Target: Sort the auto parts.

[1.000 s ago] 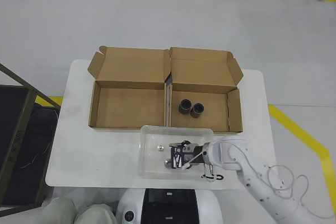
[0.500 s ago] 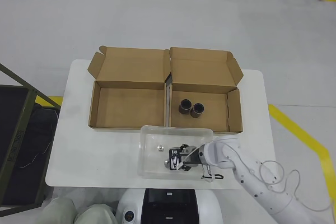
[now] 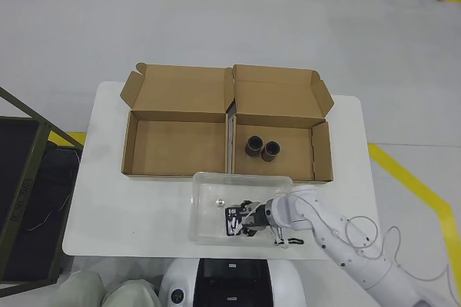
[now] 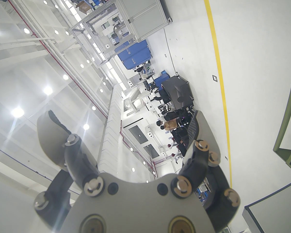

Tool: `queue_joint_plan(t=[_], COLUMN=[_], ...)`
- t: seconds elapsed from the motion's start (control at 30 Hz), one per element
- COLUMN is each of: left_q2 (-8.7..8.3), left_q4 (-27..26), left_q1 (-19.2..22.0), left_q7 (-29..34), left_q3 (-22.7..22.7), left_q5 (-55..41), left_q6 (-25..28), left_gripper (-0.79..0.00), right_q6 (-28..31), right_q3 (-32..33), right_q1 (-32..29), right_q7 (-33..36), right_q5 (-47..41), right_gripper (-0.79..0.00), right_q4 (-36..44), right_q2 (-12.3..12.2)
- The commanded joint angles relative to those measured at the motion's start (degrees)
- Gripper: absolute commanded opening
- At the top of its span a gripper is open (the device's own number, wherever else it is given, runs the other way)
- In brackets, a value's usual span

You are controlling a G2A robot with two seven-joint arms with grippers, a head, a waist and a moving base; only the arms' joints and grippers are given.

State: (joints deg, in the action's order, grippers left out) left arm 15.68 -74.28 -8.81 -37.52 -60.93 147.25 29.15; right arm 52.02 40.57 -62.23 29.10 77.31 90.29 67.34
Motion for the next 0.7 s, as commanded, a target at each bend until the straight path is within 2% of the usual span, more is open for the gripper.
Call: queue_joint_plan(t=[0.0,0.13,0.23,0.3,0.37,0.4,0.67], left_q2=[0.0,0.0,0.0,0.0,0.0,0.0,0.0], left_q4=[0.0,0.0,0.0,0.0,0.0,0.0,0.0], left_q1=[0.0,0.0,0.0,0.0,0.0,0.0,0.0], left_q7=[0.0,0.0,0.0,0.0,0.0,0.0,0.0], left_q3=[0.0,0.0,0.0,0.0,0.0,0.0,0.0], left_q5=[0.0,0.0,0.0,0.0,0.0,0.0,0.0], left_q6=[0.0,0.0,0.0,0.0,0.0,0.0,0.0], left_gripper=[0.0,0.0,0.0,0.0,0.0,0.0,0.0], right_q6=[-0.4,-0.7,-0.6,-0.3,0.0,0.1,0.9], right_q3=[-0.5,-1.3,-1.7,-1.8,-1.8,-1.8,0.3], right_q1=[0.4,1.3,1.7,1.9,1.9,1.9,1.4], right_q7=[-0.3,-0.6,-0.1,0.3,0.7,0.9,3.0], right_q5=[0.2,0.8,0.8,0.5,0.2,0.1,-1.1], right_gripper=[-0.394,-0.409,-0.465,-0.588,-0.76,-0.785,-0.785], right_q4=[-0.2,-0.4,-0.6,-0.7,-0.6,-0.5,3.3], right_q2=[0.2,0.5,0.6,0.7,0.6,0.6,-0.3])
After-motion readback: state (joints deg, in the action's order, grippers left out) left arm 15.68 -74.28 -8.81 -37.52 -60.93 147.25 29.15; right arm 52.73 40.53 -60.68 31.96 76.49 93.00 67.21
